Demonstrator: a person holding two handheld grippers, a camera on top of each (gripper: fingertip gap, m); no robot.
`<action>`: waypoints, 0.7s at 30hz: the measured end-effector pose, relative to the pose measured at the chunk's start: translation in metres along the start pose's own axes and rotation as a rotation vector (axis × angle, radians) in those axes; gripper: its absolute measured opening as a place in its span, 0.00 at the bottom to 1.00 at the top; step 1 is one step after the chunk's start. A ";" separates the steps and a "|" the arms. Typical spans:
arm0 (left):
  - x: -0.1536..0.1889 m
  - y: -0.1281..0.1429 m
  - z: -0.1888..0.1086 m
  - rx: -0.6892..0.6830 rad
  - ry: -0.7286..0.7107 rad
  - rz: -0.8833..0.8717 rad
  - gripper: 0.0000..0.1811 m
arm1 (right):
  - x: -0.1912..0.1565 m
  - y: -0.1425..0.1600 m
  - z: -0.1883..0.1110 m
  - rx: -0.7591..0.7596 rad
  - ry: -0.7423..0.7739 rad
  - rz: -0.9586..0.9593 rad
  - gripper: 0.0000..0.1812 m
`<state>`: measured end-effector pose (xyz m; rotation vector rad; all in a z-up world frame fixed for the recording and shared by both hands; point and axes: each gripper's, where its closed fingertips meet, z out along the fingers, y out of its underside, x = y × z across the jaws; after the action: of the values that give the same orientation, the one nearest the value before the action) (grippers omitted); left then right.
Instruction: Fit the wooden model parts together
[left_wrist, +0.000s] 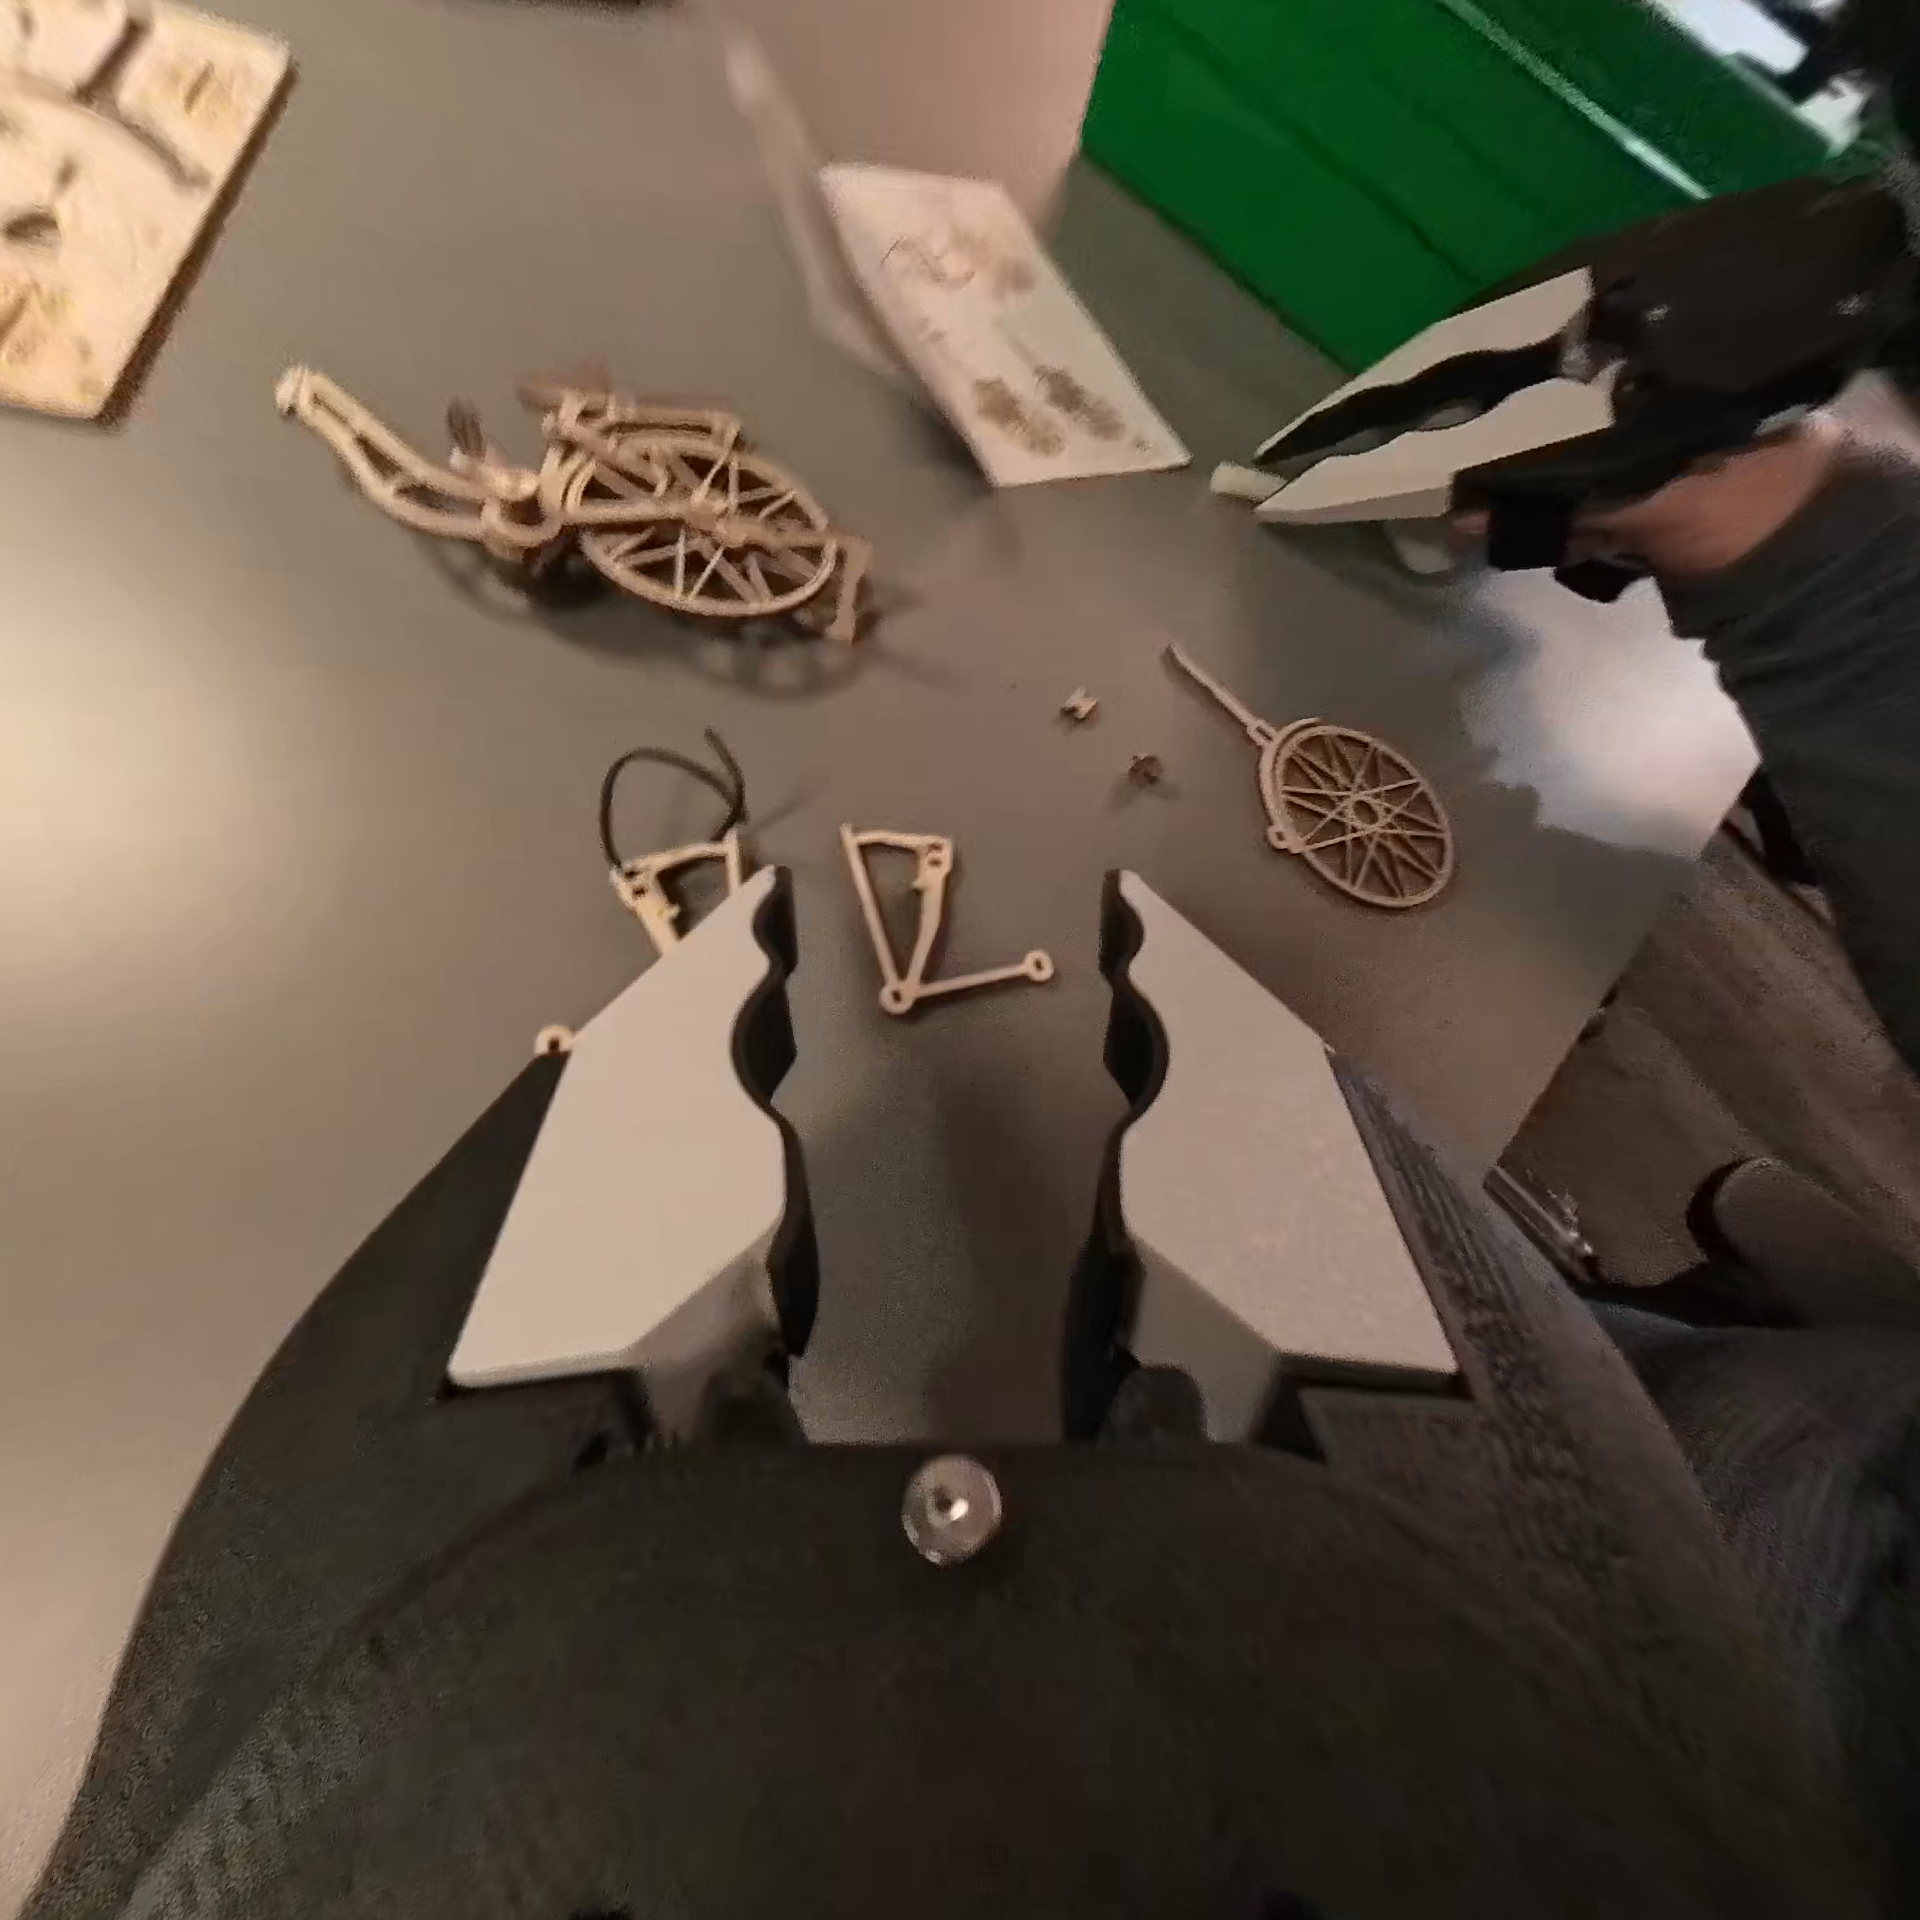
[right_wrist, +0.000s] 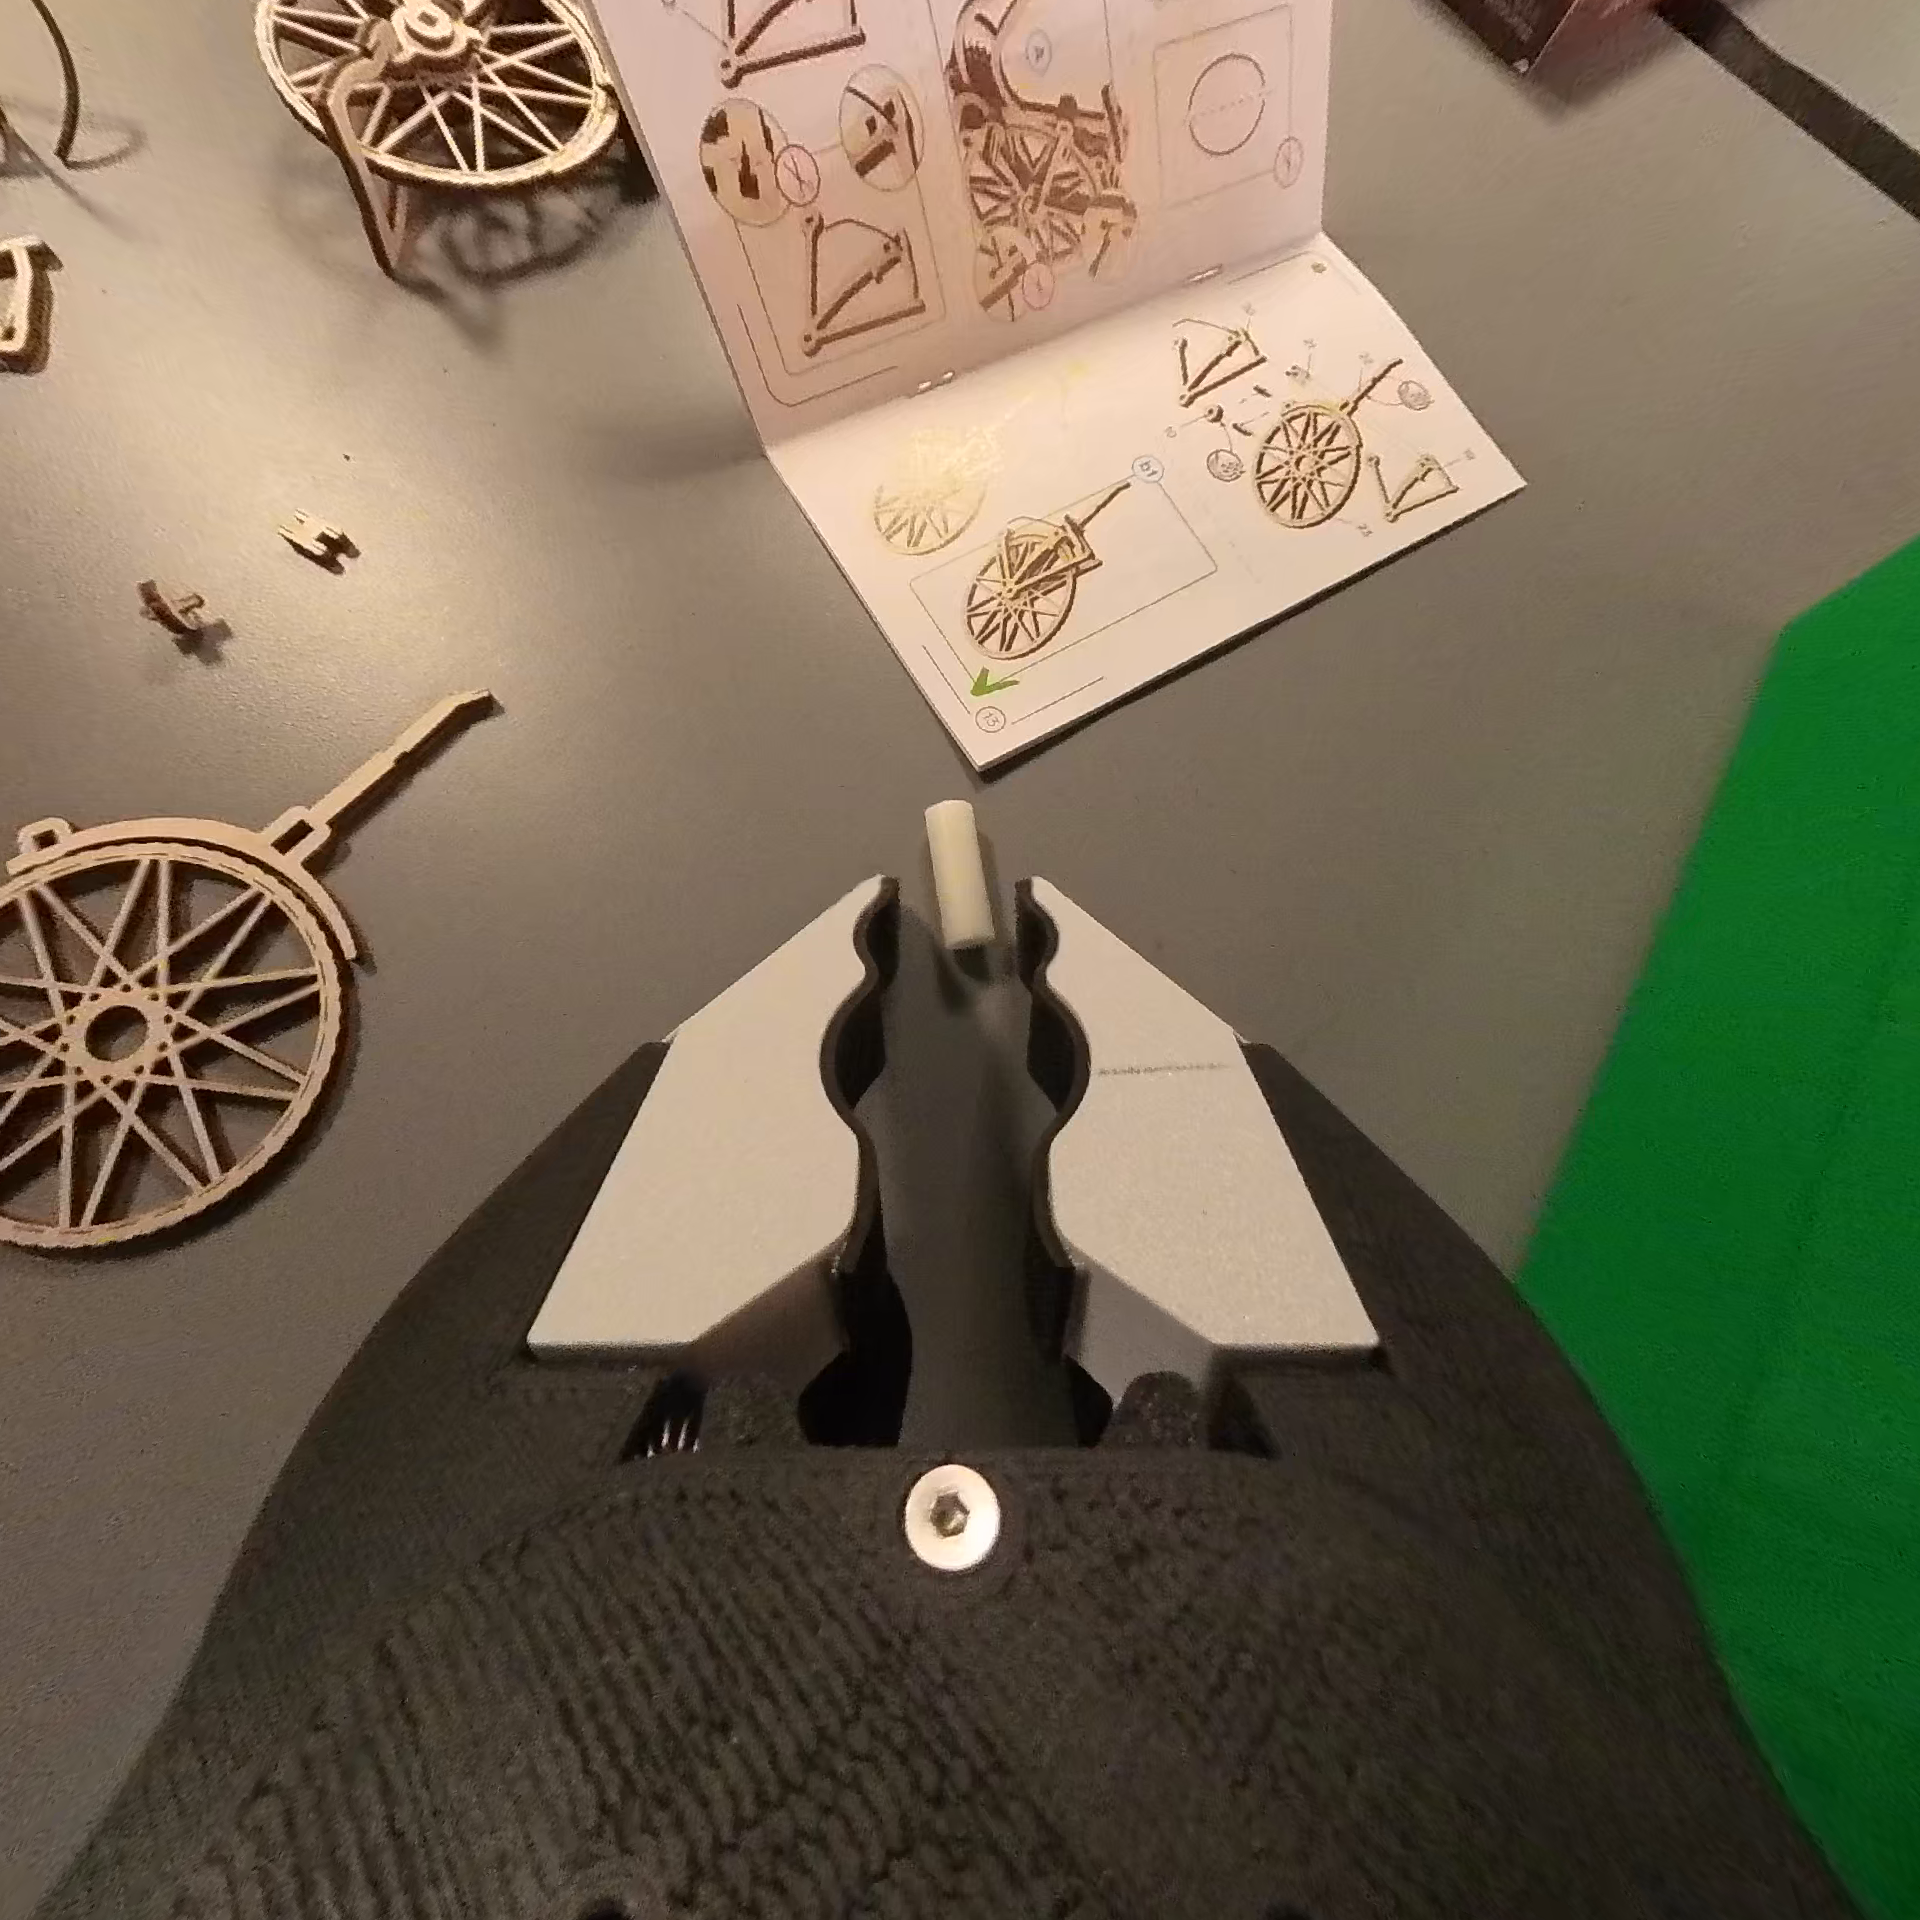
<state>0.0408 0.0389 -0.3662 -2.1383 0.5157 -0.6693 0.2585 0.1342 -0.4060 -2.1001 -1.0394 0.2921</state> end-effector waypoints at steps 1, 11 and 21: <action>0.006 -0.003 0.001 0.016 0.020 0.036 0.31 | -0.001 0.000 0.001 0.000 -0.004 -0.002 0.11; 0.042 -0.006 0.053 -0.117 0.235 0.271 0.22 | 0.001 -0.001 0.004 0.006 -0.022 -0.006 0.10; 0.019 -0.021 0.065 -0.168 0.215 0.270 0.19 | -0.003 0.000 0.002 -0.002 -0.030 -0.034 0.08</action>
<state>0.0985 0.0784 -0.3778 -2.1077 0.9891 -0.7259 0.2553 0.1330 -0.4078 -2.0834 -1.0917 0.3066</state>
